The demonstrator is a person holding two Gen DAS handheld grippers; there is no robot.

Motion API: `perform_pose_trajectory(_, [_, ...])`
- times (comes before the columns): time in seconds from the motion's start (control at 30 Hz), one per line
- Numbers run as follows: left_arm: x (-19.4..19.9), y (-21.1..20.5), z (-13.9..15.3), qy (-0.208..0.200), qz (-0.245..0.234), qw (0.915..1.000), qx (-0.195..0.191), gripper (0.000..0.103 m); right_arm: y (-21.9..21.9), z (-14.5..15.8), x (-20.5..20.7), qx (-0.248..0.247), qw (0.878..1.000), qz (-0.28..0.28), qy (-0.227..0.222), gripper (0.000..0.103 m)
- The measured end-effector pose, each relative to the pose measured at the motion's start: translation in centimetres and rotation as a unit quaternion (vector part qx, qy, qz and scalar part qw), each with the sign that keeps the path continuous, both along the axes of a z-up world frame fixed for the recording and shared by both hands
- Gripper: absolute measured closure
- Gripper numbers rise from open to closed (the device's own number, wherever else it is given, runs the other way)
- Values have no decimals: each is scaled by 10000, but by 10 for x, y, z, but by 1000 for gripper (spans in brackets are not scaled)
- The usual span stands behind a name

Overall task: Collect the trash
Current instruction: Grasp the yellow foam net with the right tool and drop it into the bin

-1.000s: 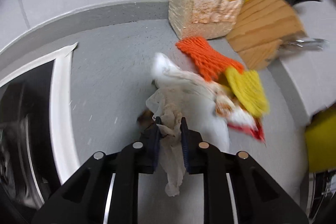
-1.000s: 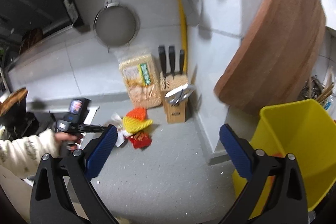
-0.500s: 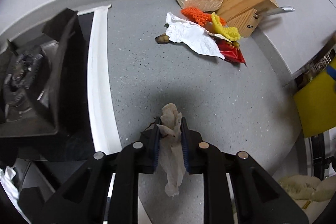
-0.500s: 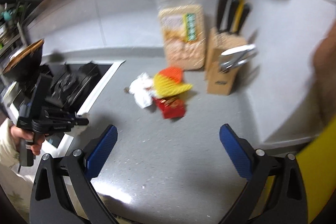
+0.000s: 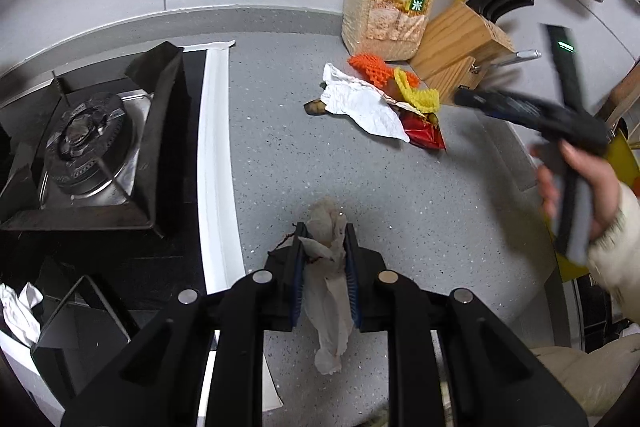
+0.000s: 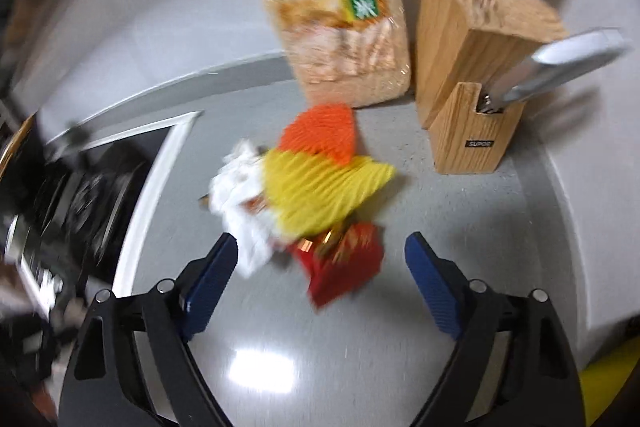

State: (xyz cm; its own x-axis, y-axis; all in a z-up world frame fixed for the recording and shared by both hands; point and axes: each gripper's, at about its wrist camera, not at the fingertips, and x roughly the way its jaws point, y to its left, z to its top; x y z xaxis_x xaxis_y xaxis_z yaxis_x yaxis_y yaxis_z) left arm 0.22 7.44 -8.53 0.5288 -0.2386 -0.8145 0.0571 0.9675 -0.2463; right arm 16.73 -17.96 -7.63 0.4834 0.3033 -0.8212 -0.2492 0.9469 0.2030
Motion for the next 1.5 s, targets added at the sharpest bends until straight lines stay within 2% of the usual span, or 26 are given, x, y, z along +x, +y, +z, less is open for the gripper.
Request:
perform_pose_trajectory(0.13, [-9, 5, 1, 0, 114, 9999, 7, 84, 11, -24, 43, -50, 9989, -219, 399, 20])
perform_pose_trajectory(0.17, [-11, 6, 1, 1, 133, 9999, 4, 84, 12, -33, 53, 29, 9980, -256, 584, 23])
perform_pose_trajectory(0.23, [-14, 9, 0, 7, 189, 9998, 17, 84, 12, -43, 62, 291, 9951, -222, 913, 66])
perform_pose_trajectory(0.27, [-16, 11, 0, 6, 209, 9998, 27, 84, 13, -45, 64, 359, 9937, -192, 1047, 66])
perform_pose_trajectory(0.3, [-17, 13, 0, 2, 248, 9997, 10, 84, 14, -44, 62, 327, 9941, -150, 1025, 71])
perform_pose_trajectory(0.33, [-18, 15, -1, 2, 277, 9996, -11, 84, 16, -41, 58, 278, 9954, -50, 917, 81])
perform_pose_trajectory(0.43, [-16, 20, -1, -14, 332, 9994, -42, 84, 17, -23, 34, 292, 9976, 187, 606, 93])
perform_pose_trajectory(0.63, [-4, 20, 4, -132, 282, 9995, -69, 84, -2, 19, -29, 647, 9966, 429, 264, 96])
perform_pose_trajectory(0.77, [7, 14, 4, -129, 155, 9998, -92, 84, -19, 36, -65, 716, 9965, 387, 180, 96])
perform_pose_trajectory(0.97, [23, -2, 12, -264, -162, 9995, -60, 84, -42, 79, -117, 824, 9960, 297, -187, 96])
perform_pose_trajectory(1.43, [42, -47, 29, -533, -727, 9958, -177, 84, -86, 147, -176, 507, 9940, 19, -969, 96])
perform_pose_trajectory(1.5, [41, -48, 30, -541, -747, 9956, -168, 84, -107, 171, -187, 390, 9904, -245, -1304, 96])
